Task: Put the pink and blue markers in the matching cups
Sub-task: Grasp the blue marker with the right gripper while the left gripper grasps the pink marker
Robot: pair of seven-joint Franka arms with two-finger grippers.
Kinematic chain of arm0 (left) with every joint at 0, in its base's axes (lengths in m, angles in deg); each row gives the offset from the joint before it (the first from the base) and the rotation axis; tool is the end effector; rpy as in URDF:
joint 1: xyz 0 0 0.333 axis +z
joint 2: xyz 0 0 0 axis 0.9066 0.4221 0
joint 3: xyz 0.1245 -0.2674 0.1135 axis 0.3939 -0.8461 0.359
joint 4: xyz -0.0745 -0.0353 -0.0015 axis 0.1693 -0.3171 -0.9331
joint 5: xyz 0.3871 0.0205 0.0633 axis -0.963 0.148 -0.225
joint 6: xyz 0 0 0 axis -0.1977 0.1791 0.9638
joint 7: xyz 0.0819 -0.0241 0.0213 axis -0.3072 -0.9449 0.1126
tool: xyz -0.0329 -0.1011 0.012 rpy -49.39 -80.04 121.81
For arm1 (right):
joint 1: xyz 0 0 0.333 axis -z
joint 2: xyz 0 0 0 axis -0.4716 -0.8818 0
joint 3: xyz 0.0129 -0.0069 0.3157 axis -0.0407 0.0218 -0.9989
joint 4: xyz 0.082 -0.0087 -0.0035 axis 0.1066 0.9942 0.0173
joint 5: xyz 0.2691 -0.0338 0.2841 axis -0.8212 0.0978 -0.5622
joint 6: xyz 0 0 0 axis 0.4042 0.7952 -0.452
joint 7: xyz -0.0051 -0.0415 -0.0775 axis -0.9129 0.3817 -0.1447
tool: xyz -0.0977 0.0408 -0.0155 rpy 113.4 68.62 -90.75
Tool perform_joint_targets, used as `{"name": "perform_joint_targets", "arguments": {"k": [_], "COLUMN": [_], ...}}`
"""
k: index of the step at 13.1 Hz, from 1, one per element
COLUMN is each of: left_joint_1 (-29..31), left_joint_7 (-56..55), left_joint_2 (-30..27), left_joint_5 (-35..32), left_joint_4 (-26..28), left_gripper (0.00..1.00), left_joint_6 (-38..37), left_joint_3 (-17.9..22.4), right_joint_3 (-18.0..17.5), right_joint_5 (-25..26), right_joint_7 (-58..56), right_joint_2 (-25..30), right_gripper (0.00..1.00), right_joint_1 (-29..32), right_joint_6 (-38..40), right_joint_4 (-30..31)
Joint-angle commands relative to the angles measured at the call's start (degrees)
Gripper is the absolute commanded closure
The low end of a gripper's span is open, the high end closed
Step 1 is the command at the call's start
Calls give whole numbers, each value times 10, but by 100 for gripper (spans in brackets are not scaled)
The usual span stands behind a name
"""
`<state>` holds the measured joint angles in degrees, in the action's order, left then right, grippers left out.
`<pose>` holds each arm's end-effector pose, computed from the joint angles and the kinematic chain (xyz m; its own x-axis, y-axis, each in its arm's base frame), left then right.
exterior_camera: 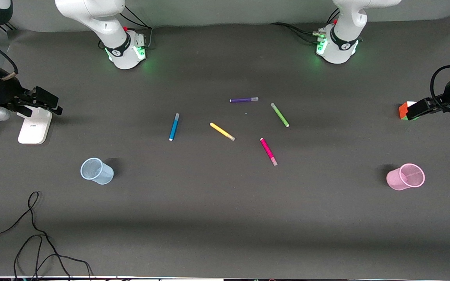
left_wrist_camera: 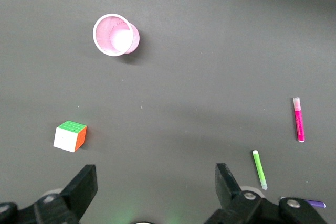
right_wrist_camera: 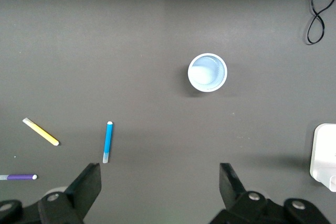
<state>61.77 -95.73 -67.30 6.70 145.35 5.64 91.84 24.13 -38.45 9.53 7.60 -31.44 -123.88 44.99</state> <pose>0.5580 -0.0004 0.5961 0.9754 0.2075 -0.0741 0.2045 -0.9778 -0.0456 0.5325 0.0176 0.6092 0.9997 -0.0207 0.0106 -0.0199 -0.9970 -0.0754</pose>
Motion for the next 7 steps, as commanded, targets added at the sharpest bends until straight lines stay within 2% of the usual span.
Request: {"name": "perform_joint_targets", "arguments": {"k": [1, 4, 7], "left_joint_1": [0, 1, 10], "left_joint_7": [-8, -8, -8], "left_joint_2": [-2, -2, 2], "left_joint_5": [3, 2, -2], "left_joint_4": [-1, 0, -3], "left_gripper": [0, 0, 0], "left_joint_6": [-9, -6, -6], "left_joint_3": [2, 3, 3], "right_joint_3": [-4, -7, -8], "right_joint_5": [31, 27, 28], "right_joint_7": [5, 11, 15], "right_joint_2": [-9, -24, -102], "right_gripper": [0, 0, 0], "right_joint_1": [-3, -7, -84], "right_joint_6": [11, 34, 39], "right_joint_4": [-14, -9, -9]}}
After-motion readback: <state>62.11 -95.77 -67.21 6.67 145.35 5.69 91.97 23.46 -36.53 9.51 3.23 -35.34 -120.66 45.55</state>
